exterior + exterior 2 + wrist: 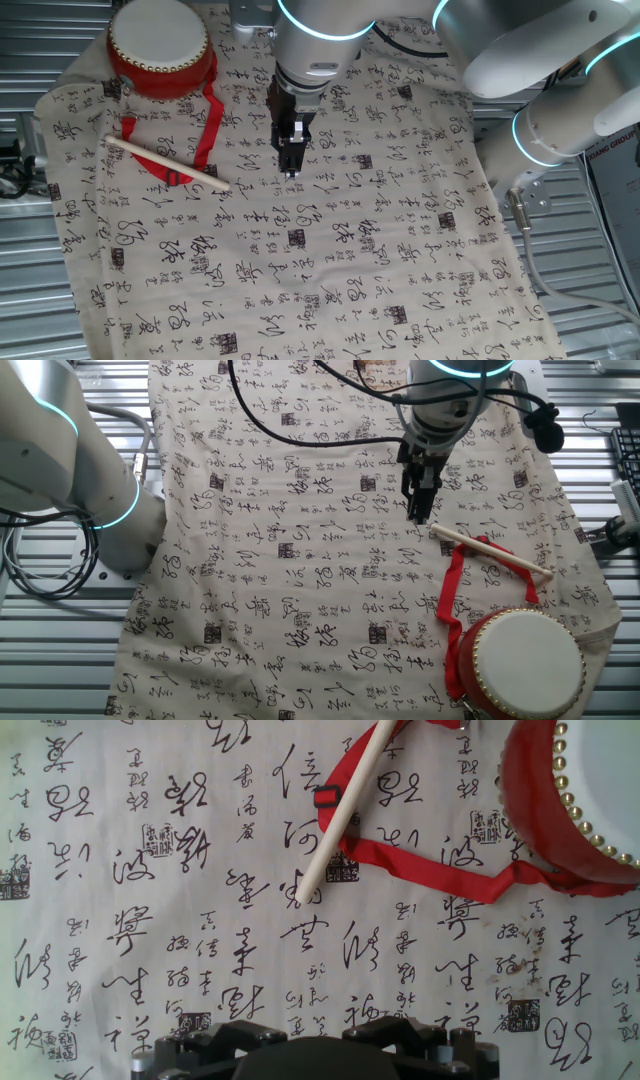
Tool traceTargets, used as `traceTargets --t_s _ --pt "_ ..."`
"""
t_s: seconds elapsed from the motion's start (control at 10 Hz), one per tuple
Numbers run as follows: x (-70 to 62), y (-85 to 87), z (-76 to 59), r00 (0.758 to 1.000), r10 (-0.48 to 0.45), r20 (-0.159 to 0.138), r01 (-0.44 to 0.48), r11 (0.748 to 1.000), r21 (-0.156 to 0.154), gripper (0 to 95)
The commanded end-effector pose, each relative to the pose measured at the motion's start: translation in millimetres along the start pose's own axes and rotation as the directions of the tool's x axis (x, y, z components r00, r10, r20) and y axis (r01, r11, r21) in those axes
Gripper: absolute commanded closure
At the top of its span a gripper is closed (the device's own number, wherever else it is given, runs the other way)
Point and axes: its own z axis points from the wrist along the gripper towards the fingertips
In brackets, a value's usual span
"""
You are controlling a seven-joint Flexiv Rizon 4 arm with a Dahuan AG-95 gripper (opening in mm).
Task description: Play the drum
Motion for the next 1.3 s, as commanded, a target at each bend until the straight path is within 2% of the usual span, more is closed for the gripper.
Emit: traceTargets --t_s 0.1,1.3 --pt "0.2 0.1 0.0 0.983 -0.163 0.083 0.159 0.986 0.05 95.0" --pt "0.2 0.1 -0.1 0.983 -0.162 0.084 0.158 0.986 0.044 95.0"
